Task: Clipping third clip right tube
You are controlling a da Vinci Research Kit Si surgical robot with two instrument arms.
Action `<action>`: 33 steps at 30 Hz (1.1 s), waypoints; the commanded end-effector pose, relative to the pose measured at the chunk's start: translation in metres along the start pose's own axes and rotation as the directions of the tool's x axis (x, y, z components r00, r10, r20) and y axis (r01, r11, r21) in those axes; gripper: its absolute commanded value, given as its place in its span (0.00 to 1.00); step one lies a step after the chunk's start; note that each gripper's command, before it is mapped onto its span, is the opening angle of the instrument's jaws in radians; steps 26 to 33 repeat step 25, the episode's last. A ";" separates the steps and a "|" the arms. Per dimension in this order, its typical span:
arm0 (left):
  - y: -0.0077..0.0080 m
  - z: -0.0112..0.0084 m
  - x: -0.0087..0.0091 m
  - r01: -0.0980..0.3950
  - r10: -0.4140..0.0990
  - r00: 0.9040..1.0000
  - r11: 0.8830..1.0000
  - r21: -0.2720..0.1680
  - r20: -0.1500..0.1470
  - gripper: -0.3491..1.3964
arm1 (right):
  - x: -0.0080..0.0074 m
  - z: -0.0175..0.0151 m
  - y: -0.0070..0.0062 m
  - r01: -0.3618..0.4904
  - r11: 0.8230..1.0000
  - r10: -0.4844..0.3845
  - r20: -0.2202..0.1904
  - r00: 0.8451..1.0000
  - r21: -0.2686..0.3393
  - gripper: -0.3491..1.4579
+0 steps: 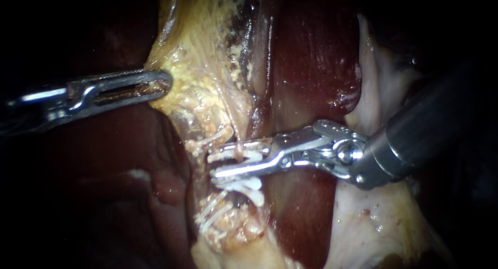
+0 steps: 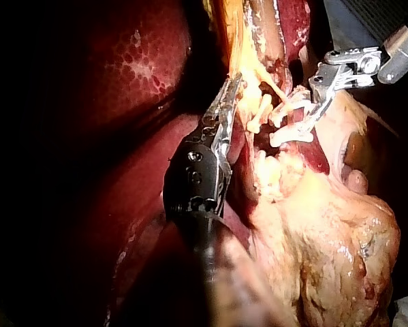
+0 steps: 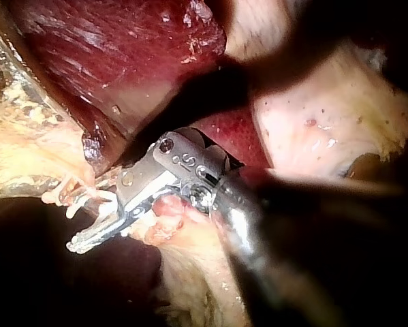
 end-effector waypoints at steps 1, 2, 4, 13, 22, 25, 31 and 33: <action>0.0000 -0.0001 0.0000 0.000 0.000 1.000 1.000 0.000 0.000 0.00 | 0.0001 -0.0001 0.0000 0.000 1.000 0.000 -0.004 1.000 -0.006 0.25; -0.0001 -0.0001 0.0000 0.000 0.000 1.000 1.000 0.000 0.000 0.00 | 0.0001 -0.0003 0.0000 0.000 1.000 0.000 -0.007 1.000 -0.011 0.15; -0.0001 0.0000 0.0000 0.000 0.000 1.000 1.000 0.000 0.000 0.00 | 0.0002 -0.0007 0.0000 -0.006 1.000 0.006 -0.020 1.000 -0.030 0.00; -0.0002 0.0000 0.0000 0.001 -0.001 1.000 1.000 0.002 -0.001 0.00 | -0.0002 -0.0013 0.0008 -0.022 0.998 0.020 -0.030 0.999 -0.061 0.00; -0.0004 0.0000 0.0000 0.001 -0.001 1.000 1.000 0.001 0.000 0.00 | -0.0004 -0.0012 0.0008 -0.032 0.997 0.030 -0.028 0.999 -0.068 0.00; -0.0004 0.0000 0.0000 0.001 -0.001 1.000 1.000 0.001 0.000 0.00 | -0.0004 -0.0012 0.0008 -0.038 0.997 0.036 -0.026 0.999 -0.065 0.00; -0.0004 0.0000 0.0000 0.001 -0.001 1.000 1.000 0.001 0.000 0.00 | -0.0004 -0.0012 0.0008 -0.038 0.997 0.036 -0.026 0.999 -0.065 0.00; -0.0004 0.0000 0.0000 0.001 -0.001 1.000 1.000 0.001 0.000 0.00 | -0.0004 -0.0012 0.0008 -0.038 0.997 0.036 -0.026 0.999 -0.065 0.00</action>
